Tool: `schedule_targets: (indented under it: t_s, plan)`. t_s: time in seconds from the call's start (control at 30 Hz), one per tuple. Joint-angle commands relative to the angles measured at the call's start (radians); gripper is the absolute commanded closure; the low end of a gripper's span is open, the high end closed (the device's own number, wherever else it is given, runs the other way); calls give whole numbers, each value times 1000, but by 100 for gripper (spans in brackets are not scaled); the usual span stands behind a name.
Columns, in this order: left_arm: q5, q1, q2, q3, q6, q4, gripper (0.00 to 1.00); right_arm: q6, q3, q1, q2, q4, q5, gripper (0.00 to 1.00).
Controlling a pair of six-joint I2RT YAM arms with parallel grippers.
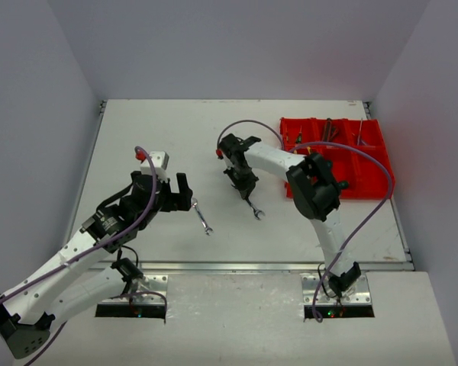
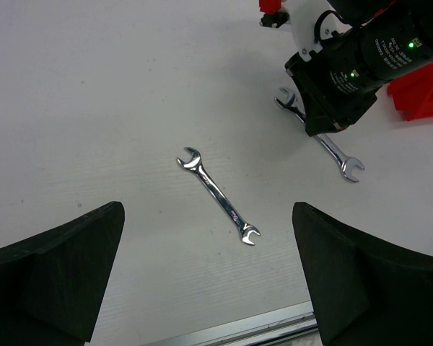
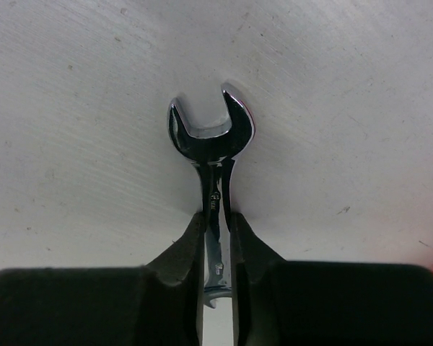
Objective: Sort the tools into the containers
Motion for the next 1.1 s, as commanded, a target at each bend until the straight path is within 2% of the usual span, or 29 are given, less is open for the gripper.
schedule_targets:
  t_s: [0.0, 0.07, 0.33, 0.8, 0.87, 1.07]
  plan:
    - [5, 9, -19, -2, 14, 51, 0, -11, -46, 9, 115, -3, -49, 100]
    - [8, 10, -16, -1, 14, 51, 0, -6, -74, 10, 82, 32, -48, 100]
    - [7, 9, -23, 1, 16, 51, 0, 16, -236, 10, -227, 212, -33, 100]
    - [3, 9, -41, -4, 14, 51, 0, 19, -341, -59, -471, 218, 32, 100]
    - [3, 7, -42, -4, 14, 51, 0, 23, -354, -109, -520, 210, 58, 100]
    - [21, 7, -48, -5, 18, 55, 0, 9, -375, -389, -706, 195, 74, 100]
